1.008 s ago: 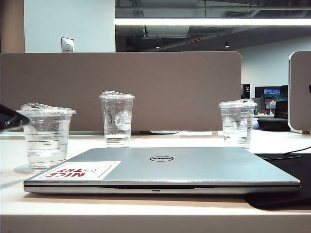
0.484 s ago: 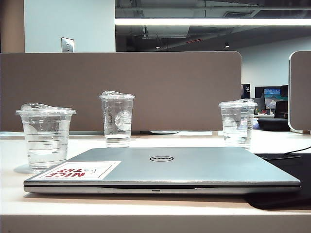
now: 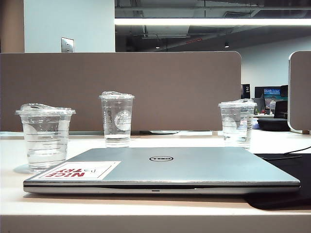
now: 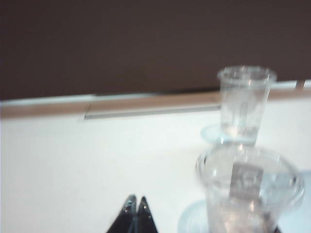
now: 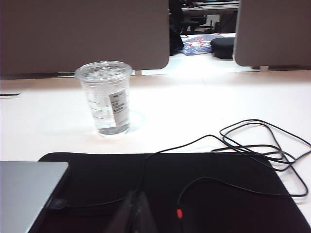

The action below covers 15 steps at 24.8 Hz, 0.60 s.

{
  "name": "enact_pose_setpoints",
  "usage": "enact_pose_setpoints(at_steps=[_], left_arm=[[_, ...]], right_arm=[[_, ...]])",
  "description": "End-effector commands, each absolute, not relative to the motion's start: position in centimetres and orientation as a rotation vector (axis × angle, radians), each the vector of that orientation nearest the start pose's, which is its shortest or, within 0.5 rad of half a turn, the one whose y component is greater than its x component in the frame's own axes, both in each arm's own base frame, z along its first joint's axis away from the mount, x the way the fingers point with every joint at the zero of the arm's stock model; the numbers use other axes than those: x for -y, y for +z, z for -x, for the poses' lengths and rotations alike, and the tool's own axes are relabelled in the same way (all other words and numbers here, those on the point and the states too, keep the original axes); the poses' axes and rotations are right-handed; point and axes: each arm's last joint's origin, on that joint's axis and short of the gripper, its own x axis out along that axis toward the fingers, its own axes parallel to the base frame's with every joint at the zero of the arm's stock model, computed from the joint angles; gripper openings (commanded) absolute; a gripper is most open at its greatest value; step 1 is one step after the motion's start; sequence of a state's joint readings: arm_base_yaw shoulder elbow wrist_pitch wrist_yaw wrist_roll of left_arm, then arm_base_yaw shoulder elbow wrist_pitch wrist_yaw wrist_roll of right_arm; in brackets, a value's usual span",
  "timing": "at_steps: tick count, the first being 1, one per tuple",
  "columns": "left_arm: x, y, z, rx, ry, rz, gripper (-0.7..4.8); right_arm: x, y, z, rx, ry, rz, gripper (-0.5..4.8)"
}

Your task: Pick up the coffee cup on the middle and place it on the left side of the laptop.

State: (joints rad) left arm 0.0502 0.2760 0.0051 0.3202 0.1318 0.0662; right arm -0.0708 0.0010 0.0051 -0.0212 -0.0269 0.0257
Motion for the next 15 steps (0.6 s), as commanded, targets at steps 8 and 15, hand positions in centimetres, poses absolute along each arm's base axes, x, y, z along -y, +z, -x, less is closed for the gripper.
enact_pose_setpoints(at_steps=[8,15], left_arm=[[-0.4,17.3,-11.3,-0.003,0.006,-0.079,-0.05],[-0.5,19.0,-11.3,0.031,0.014,-0.08,-0.05]], right_arm=[[0.4,16.4,-9.7,-0.001,-0.023,-0.025,-0.05],[0.3,16.4,-9.7,-0.001,-0.018,-0.025,-0.05]])
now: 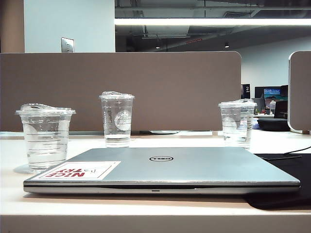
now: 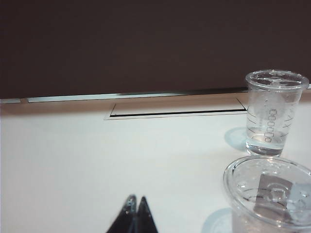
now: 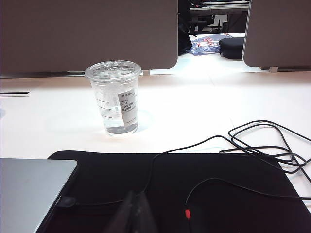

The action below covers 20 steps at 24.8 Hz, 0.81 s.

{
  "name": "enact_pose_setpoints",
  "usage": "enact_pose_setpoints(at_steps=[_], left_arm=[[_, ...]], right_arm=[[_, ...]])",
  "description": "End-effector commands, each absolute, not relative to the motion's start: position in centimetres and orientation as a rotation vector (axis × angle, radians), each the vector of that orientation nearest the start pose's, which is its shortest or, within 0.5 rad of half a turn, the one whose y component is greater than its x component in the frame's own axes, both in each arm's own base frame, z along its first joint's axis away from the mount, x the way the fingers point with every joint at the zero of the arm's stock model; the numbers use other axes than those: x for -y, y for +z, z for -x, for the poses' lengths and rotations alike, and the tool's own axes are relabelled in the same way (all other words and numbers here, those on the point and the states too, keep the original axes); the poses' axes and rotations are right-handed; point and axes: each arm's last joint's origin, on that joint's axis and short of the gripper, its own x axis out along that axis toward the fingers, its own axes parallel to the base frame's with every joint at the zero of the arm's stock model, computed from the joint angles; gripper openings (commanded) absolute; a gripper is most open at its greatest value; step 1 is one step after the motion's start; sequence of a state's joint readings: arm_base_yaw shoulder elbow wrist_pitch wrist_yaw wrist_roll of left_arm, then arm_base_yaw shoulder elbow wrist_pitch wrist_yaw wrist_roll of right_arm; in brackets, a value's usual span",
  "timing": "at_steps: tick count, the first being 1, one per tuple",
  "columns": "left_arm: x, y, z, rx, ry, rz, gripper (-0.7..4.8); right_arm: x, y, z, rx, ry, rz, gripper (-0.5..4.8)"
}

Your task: Pick up the coffee cup on the middle and place it on the left side of the laptop.

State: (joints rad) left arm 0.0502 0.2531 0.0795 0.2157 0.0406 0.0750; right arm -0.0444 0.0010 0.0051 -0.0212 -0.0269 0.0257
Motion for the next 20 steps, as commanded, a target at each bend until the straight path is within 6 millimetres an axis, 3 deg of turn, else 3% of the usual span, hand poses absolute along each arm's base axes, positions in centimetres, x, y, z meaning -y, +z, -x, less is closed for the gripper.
enact_pose_setpoints(at_steps=[1,20], left_arm=[[-0.46,18.94,-11.27,0.024,0.014,-0.079,-0.05],[-0.45,18.85,-11.27,0.016,0.01,-0.073,-0.03]], right_arm=[[0.35,16.36,-9.75,-0.001,-0.018,-0.025,-0.05],[0.35,16.36,-9.75,-0.001,-0.018,-0.026,-0.05]])
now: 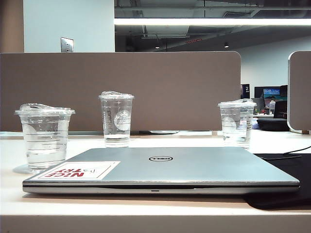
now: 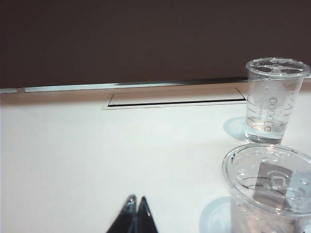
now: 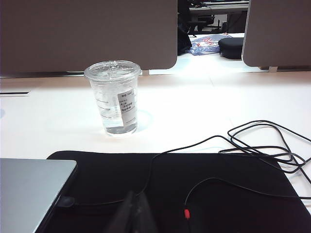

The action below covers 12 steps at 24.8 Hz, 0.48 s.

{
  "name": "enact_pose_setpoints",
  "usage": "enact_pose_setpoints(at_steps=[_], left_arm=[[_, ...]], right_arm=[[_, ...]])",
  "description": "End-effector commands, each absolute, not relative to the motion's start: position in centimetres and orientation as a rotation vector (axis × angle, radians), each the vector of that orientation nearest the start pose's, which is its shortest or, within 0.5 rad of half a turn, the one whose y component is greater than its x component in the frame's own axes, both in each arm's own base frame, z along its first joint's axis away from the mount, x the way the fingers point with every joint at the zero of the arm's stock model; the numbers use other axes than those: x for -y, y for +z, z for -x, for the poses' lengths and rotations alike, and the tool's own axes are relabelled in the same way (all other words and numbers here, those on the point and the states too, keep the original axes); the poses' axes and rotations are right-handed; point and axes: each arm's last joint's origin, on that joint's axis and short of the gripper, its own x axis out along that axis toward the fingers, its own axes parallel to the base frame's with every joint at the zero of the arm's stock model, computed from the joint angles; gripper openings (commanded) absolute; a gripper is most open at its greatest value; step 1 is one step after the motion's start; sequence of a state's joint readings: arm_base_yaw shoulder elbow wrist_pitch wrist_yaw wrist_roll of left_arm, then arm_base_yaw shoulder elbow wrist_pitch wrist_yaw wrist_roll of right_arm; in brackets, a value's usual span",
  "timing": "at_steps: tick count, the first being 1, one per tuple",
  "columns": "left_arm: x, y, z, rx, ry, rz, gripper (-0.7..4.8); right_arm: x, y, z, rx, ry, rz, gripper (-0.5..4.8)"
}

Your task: Pick up the coffee cup on the middle and place it on the left side of the laptop.

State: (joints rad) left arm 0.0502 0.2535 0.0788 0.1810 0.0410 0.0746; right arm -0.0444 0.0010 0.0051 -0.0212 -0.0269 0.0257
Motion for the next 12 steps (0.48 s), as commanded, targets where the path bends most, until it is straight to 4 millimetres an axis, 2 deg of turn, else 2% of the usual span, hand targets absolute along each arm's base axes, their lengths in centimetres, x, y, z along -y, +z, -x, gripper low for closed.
enact_pose_setpoints(at_steps=[1,12], left_arm=[[-0.45,18.85,-11.27,0.016,0.01,-0.073,-0.03],[-0.42,19.24,-10.45,0.072,0.013,-0.076,-0.03]], right_arm=[[0.35,16.36,-9.75,-0.001,-0.019,-0.025,-0.05],[0.35,16.37,-9.75,-0.001,-0.019,-0.025,-0.05]])
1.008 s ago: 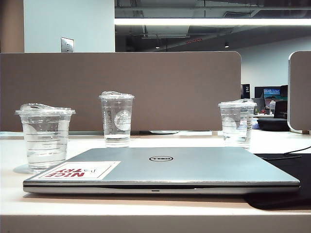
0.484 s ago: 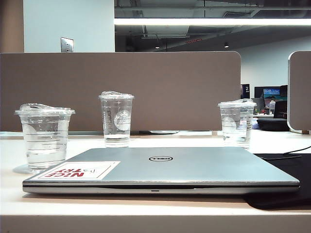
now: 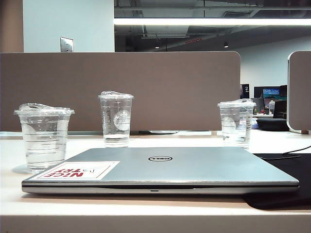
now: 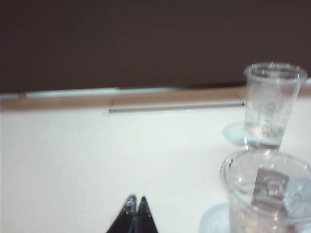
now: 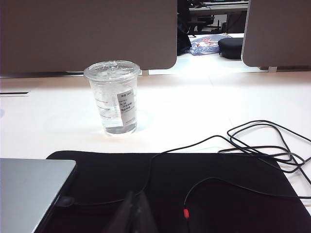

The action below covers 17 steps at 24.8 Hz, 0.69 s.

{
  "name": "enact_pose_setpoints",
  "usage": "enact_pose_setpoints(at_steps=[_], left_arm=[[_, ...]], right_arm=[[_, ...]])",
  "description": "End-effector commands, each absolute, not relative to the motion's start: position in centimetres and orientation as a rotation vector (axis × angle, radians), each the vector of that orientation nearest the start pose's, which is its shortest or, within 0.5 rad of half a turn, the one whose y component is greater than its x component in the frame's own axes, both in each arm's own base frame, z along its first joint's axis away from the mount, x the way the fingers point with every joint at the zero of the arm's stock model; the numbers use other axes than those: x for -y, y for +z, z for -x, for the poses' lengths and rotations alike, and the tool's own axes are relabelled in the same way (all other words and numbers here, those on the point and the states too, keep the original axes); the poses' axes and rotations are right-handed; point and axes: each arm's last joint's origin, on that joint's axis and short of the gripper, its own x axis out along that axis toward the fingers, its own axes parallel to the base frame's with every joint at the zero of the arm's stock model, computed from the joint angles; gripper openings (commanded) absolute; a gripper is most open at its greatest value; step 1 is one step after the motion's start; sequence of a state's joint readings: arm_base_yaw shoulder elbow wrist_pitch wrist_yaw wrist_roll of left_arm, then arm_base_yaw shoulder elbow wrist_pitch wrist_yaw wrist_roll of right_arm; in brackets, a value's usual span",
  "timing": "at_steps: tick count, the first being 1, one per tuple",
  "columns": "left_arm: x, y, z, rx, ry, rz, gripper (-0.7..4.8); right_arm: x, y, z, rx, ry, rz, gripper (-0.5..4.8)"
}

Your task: Pick up the coffee cup on the middle and place it on the left side of the laptop.

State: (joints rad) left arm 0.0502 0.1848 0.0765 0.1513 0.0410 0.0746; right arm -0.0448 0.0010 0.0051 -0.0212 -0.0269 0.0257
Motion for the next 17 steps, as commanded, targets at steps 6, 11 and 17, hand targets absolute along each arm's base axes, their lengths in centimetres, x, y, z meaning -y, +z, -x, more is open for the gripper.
enact_pose_setpoints(at_steps=[6,11,17], left_arm=[[-0.3,20.3,-9.1,0.213,0.017,-0.082,-0.03],[-0.3,20.6,-8.9,0.246,0.018,-0.083,-0.03],[-0.3,19.6,-9.2,0.165,0.016,-0.085,-0.03]], right_arm=[[0.4,16.4,-9.7,-0.001,-0.019,-0.026,-0.05],[0.4,16.4,-9.7,-0.001,-0.019,-0.026,-0.05],[0.4,16.4,-9.7,-0.001,-0.019,-0.025,-0.05]])
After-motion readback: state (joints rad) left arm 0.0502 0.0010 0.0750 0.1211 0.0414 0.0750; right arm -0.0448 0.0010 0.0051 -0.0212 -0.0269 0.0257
